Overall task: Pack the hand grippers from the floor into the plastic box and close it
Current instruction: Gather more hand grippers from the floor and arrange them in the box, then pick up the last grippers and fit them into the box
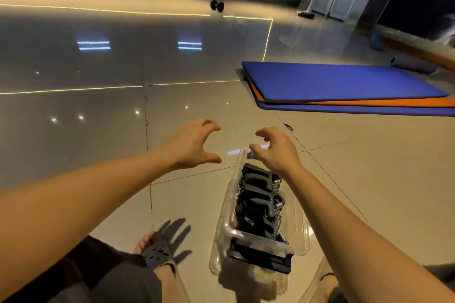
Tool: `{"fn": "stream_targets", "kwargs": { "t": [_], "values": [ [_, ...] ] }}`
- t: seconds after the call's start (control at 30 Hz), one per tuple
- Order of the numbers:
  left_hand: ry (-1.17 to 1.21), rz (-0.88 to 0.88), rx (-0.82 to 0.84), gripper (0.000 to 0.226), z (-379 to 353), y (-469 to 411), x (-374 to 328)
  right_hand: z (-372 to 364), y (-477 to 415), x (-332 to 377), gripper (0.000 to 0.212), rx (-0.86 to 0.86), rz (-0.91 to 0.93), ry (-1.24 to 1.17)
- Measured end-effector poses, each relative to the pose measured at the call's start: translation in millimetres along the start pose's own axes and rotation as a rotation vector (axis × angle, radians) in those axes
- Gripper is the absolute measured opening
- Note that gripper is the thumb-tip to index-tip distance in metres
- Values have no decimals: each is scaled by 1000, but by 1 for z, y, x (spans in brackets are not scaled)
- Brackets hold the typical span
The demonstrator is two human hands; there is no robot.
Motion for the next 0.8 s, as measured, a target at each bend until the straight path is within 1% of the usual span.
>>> {"fn": "stream_targets", "kwargs": {
  "t": [0.23, 0.37, 0.47, 0.63, 0.73, 0.8],
  "values": [
    [86, 193, -249, 76, 112, 126, 35, 18, 41, 154, 53, 46, 180, -31],
    [62, 282, -334, 71, 163, 220, 52, 10, 73, 251, 53, 62, 316, -78],
    [3, 373, -354, 70, 194, 300, 70, -6, 104, 324, 55, 91, 420, -135],
    [-108, 575, -324, 72, 239, 428, 114, -52, 151, 441, 57, 179, 569, -196],
    [-129, 706, -311, 68, 260, 504, 149, -93, 179, 510, 57, 267, 645, -221],
    [-139, 796, -335, 62, 272, 556, 170, -125, 204, 560, 55, 345, 717, -233]
  ]
}}
Point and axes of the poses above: each hand's wrist, its own y-axis away from the middle knuckle, its own z-axis out of the back of the hand, x = y × z, the point moved 7 cm from there along -y, towards the middle knuckle, and after that the axes turned 2 degrees about x, right-handed, at the moved point
